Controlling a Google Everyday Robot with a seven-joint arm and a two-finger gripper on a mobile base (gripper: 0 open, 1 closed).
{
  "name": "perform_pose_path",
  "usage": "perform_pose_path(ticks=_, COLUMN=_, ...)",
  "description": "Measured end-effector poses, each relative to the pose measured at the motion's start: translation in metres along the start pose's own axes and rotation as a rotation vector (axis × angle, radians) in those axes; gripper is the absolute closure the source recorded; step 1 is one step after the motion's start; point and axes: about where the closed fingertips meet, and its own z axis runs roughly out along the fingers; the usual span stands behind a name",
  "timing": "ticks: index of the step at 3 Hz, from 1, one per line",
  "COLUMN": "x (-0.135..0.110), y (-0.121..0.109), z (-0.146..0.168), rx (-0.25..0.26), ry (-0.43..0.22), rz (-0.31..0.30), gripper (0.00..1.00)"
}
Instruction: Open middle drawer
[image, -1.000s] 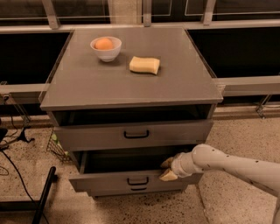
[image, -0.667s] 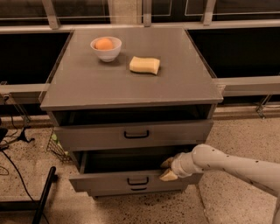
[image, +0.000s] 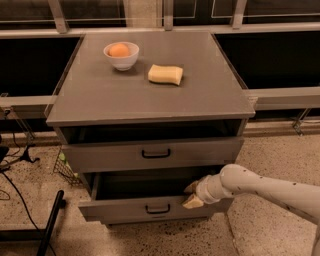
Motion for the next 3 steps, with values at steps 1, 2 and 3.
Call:
perform_pose_path(ticks=1, x=0.001, y=0.009, z=-0.004, rx=-0.034, ry=0.0, rz=0.023, gripper=1.0)
perform_pose_path(ticks=2, x=0.004, y=0.025, z=-0.01, rx=-0.091, ry=0.004, rz=0.066, gripper=1.0)
perform_pose_path(ticks=3, x=0.007, y=0.038, z=-0.015, rx=-0.141, ry=0.013, rz=0.102, gripper=1.0)
